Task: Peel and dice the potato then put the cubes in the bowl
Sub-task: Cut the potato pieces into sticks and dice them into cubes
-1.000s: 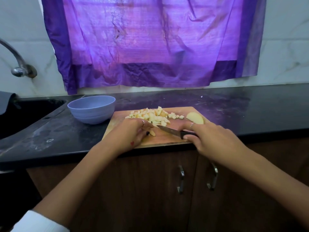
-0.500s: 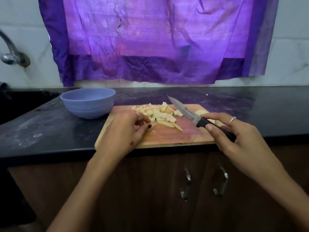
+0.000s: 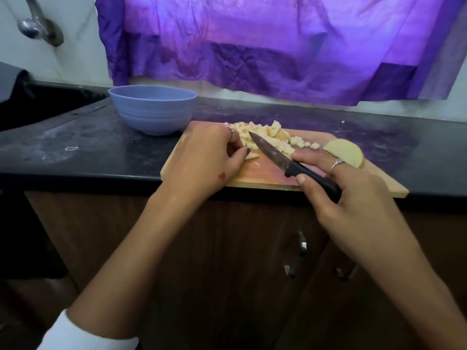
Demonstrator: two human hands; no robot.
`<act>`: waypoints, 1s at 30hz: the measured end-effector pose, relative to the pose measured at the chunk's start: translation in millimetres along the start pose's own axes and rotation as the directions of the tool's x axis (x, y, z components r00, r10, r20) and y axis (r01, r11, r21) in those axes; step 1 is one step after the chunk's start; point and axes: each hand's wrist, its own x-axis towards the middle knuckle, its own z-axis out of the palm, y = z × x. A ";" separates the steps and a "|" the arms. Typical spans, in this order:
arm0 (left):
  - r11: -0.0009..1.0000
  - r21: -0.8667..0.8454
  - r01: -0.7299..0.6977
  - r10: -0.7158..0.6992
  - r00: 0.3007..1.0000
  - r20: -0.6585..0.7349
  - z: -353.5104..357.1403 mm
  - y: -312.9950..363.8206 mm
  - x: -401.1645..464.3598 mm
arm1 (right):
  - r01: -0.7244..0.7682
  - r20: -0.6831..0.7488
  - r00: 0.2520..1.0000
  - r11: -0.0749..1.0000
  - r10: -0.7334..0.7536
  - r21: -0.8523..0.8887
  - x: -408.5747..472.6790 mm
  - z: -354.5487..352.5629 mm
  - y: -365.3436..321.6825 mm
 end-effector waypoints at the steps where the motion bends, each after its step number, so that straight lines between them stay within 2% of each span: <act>1: 1.000 -0.002 -0.006 0.006 1.000 0.004 -0.4 -0.6 -0.1 | 0.002 0.011 1.000 1.000 -0.002 -0.003 0.1 -0.2 -0.4; 5: 0.997 -0.074 0.021 -0.015 0.997 0.081 -7.3 -4.7 -1.3 | 0.034 0.042 0.999 0.999 -0.032 -0.035 1.0 -4.3 0.2; 11: 0.989 -0.126 0.084 -0.069 0.990 0.120 -16.3 -7.6 -5.7 | 0.038 0.085 0.996 0.997 -0.032 -0.068 7.2 -15.6 -2.7; 20: 0.984 -0.159 0.076 -0.056 0.990 0.127 -14.1 -8.3 -7.1 | 0.057 0.115 0.993 0.983 -0.037 -0.173 11.4 -23.8 -10.4; 27: 0.981 -0.163 0.101 -0.082 0.989 0.122 -14.0 -8.7 -7.2 | 0.107 0.237 0.971 0.933 -0.024 -0.343 27.9 -43.8 -34.3; 30: 0.979 -0.171 0.107 -0.085 0.988 0.130 -13.9 -8.6 -7.9 | 0.135 0.262 0.964 0.925 -0.040 -0.354 34.3 -48.7 -36.7</act>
